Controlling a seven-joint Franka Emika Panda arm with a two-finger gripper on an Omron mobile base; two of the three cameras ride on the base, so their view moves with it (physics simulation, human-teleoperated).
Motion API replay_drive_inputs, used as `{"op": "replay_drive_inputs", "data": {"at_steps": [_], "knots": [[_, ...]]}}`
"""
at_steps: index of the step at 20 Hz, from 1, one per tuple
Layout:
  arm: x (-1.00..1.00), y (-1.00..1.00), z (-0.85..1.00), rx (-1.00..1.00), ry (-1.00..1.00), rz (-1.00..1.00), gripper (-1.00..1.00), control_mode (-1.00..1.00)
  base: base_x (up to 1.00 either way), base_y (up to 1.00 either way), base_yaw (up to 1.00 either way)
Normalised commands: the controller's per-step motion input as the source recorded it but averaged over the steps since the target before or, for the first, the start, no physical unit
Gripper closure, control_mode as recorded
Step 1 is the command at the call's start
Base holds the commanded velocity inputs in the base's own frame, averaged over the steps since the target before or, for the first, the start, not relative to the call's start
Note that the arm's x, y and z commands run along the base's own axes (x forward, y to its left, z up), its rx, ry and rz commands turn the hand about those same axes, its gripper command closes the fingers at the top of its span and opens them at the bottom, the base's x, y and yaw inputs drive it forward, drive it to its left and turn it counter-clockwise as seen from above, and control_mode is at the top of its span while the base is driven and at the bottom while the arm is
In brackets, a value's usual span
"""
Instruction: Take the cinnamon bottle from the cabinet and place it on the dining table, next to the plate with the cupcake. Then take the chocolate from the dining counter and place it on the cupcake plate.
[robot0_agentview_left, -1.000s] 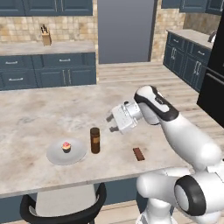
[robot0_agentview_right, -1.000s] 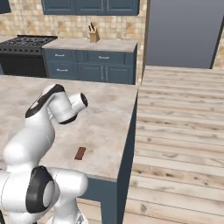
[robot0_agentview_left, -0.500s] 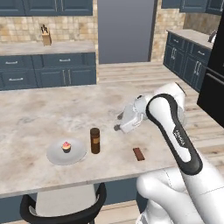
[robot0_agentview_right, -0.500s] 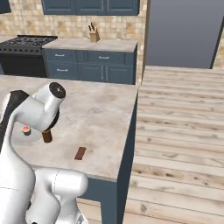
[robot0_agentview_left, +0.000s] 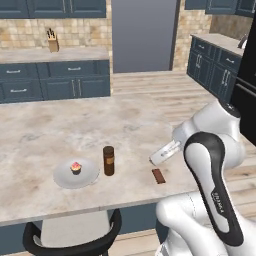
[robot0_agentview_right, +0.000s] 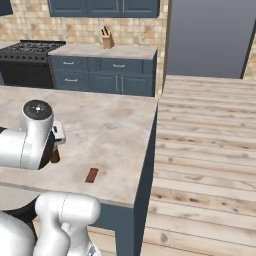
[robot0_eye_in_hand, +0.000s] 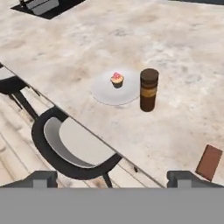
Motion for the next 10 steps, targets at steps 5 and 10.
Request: {"op": "replay_drive_inputs", "data": {"at_steps": [5,10], "knots": [[-0.06,-0.56,-0.09,-0.19,0.38,-0.36,-1.0,-1.0,0.0,0.0,0.0],[-0.12,-0.46,-0.2,-0.09,0.29,-0.33,-1.0,-1.0,0.0,0.0,0.0]]}}
